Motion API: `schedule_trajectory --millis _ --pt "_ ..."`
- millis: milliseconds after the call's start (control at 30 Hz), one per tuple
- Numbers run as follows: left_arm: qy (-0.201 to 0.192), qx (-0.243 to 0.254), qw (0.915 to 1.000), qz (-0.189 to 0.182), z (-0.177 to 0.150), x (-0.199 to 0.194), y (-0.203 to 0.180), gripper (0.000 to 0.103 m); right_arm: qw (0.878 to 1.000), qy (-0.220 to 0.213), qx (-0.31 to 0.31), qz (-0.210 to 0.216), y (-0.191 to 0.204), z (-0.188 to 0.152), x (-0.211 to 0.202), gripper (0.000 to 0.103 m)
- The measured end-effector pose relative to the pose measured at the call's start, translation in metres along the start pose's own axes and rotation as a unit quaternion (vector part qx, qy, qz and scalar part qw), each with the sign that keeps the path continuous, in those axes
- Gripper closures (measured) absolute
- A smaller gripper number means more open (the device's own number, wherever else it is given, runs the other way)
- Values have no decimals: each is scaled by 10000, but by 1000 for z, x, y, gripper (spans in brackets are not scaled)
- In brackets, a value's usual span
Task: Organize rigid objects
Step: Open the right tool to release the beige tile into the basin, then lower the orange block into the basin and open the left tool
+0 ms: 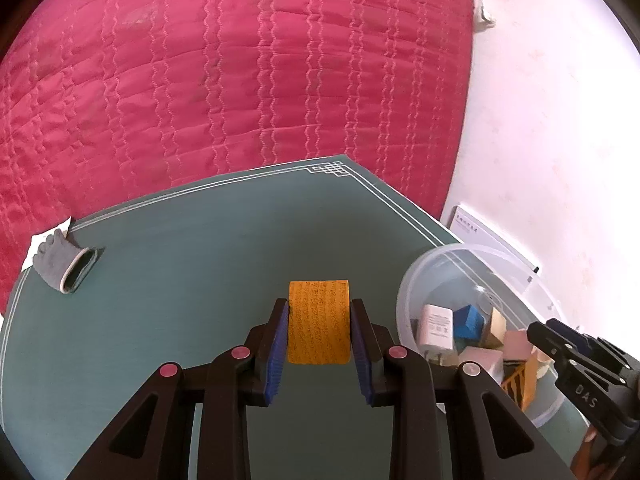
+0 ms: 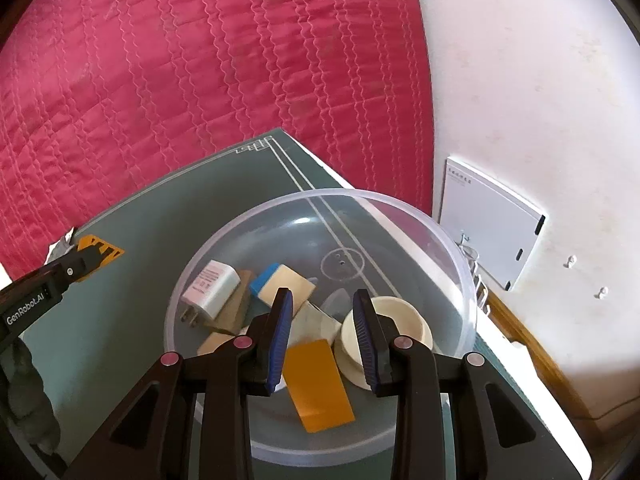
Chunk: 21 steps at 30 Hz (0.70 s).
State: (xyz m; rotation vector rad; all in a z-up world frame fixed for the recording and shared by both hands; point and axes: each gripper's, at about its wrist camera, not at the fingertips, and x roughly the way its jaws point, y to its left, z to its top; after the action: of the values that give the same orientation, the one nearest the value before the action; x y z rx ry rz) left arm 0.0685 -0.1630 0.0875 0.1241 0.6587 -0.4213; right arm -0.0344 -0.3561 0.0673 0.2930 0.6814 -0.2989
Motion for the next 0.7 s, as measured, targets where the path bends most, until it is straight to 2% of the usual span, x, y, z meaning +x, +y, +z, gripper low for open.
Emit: schedule_trajectory --millis 367,700 --pt "-27 439 9990 -30 -10 -4 -32 72 9998 -176 -33 -63 -13 -1 -15 70" --pt "53 722 9974 -16 -17 -2 -54 72 9997 -163 -150 -89 -28 -4 -21 70"
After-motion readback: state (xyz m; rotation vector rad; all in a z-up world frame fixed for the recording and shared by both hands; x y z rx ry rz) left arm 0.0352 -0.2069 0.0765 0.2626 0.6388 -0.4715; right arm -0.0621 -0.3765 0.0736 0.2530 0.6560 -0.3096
